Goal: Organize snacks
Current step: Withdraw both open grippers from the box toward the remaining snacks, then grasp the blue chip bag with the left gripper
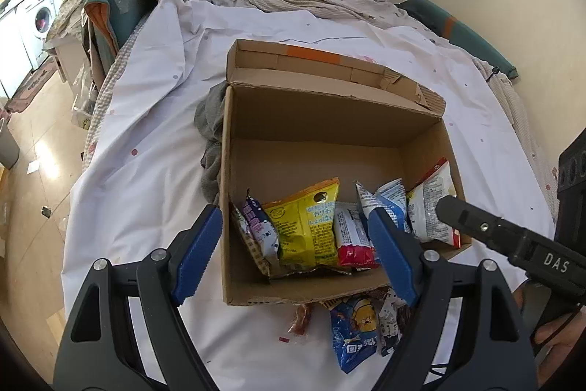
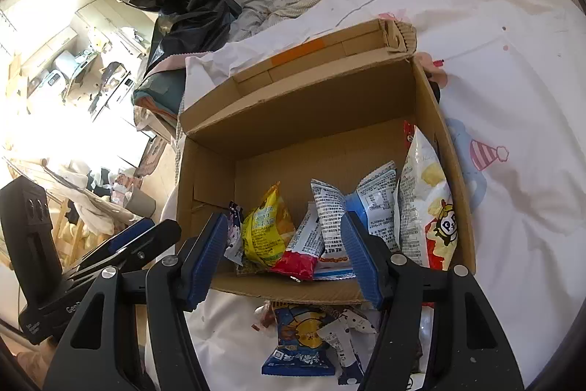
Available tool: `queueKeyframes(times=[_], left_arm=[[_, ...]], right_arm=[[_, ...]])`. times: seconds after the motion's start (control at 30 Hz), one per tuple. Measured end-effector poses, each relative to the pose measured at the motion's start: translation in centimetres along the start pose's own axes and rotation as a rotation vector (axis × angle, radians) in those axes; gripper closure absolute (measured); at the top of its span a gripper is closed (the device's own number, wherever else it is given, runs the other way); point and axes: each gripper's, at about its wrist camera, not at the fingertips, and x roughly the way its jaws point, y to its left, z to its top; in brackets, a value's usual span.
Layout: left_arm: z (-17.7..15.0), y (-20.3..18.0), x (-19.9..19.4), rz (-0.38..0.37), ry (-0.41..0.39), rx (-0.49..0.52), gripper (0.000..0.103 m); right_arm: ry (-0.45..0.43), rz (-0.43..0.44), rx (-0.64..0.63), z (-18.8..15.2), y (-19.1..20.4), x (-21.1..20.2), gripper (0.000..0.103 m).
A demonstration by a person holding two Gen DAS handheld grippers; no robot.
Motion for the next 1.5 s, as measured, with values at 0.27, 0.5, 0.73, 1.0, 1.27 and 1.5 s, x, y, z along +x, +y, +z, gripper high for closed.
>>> queueKeyframes(times=[0.27,0.5,0.73,1.0,1.27,1.5], left_arm=[[-0.6,0.2,-1.5,-0.007,-0.018,0.002,0.024],[-1.4,0.6,-3.7,-0.002,-0.062,0.012,0.008],[-3.0,0.8,-3.5,0.005,-0.01,0.005,0.004],[-4.6,1.4,-4.0,0.023,0.008,-0.017,0.004],[-5.8,1.8,-3.5,0.032,0.038,-0.061,0.004],[-6.3,1.5,-2.5,0.025,0.07,-0.088,0.005]], right_arm=[[-0.022,0.002,0.013,-0.3,0.1,-1.0,0.021],[-0.019,0.012,0.018,-1.4,0.5,-2.6,0.011],[-0.005,-0.007,-0.013,-2.8,1.2,-3.5,0.008],[0.013,-0.036,0.035,-4.9,0.0,-4.8,0.008],[0.024,-0.085,0.067,-6.2,-2.1,-5.6,0.008],[0.047,-0.117,0.205,-6.5,-5.4,-5.4,0.008]])
